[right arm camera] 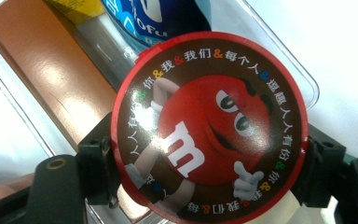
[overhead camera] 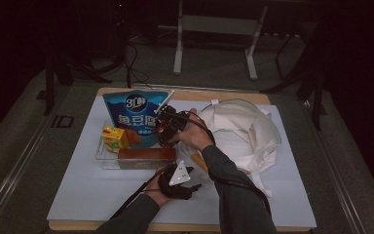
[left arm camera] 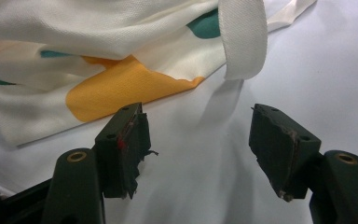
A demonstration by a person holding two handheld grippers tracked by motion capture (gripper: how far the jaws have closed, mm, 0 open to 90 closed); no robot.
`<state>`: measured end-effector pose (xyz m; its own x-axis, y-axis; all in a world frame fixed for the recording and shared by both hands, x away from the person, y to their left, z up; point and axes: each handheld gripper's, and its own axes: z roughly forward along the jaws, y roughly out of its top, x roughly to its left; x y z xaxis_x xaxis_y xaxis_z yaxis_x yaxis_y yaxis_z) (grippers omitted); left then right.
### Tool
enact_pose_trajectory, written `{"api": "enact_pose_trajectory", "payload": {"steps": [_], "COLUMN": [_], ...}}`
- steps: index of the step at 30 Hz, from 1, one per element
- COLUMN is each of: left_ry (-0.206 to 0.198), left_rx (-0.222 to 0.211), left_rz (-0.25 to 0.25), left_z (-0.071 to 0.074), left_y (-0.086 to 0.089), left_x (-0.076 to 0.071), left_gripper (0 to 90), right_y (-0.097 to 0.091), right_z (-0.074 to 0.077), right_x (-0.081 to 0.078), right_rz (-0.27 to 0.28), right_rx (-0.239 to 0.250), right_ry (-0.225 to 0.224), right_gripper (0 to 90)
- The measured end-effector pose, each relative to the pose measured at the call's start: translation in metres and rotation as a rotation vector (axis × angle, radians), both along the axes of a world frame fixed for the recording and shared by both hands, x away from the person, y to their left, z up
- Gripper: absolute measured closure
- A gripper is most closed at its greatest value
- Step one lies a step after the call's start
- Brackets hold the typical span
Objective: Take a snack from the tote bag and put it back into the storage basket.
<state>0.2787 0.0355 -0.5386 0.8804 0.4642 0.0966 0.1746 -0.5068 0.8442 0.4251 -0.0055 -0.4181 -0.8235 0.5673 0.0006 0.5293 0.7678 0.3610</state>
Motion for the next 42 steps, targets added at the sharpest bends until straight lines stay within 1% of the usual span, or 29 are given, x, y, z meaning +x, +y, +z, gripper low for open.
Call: {"api": "enact_pose_trajectory", "payload": {"steps": [4, 7, 10, 13, 19, 21, 28, 37, 42], "left_ry": [0.001, 0.001, 0.001, -0.002, -0.002, -0.002, -0.002, -0.002, -0.003], "left_rx": [0.0, 0.0, -0.001, 0.001, 0.002, 0.001, 0.002, 0.002, 0.003], "left_rz": [0.0, 0.0, 0.001, 0.001, 0.0, 0.001, 0.0, 0.0, 0.0], "left_z": [0.0, 0.0, 0.0, 0.0, 0.0, 0.0, 0.0, 0.0, 0.0], "left_y": [0.0, 0.0, 0.0, 0.0, 0.0, 0.0, 0.0, 0.0, 0.0], "left_x": [0.0, 0.0, 0.0, 0.0, 0.0, 0.0, 0.0, 0.0, 0.0], "left_gripper": [36.1, 36.1, 36.1, 36.1, 36.0, 36.0, 36.0, 36.0, 36.0], "right_y": [0.0, 0.0, 0.001, 0.002, 0.004, 0.004, 0.002, 0.002, 0.001], "right_z": [0.0, -0.001, -0.003, -0.004, -0.008, -0.009, -0.009, -0.01, -0.012], "right_x": [0.0, 0.0, 0.0, 0.0, 0.0, 0.001, 0.001, 0.001, 0.001], "right_rz": [-0.004, 0.002, -0.002, -0.008, -0.003, -0.001, -0.008, -0.013, -0.022], "right_rx": [0.004, 0.001, -0.001, 0.003, -0.003, -0.004, 0.004, 0.007, 0.008], "right_ry": [-0.004, -0.028, -0.034, -0.026, -0.012, -0.016, -0.003, -0.007, 0.0], "right_gripper": [25.3, 25.3, 25.3, 25.3, 25.2, 25.2, 25.2, 25.1, 24.9]}}
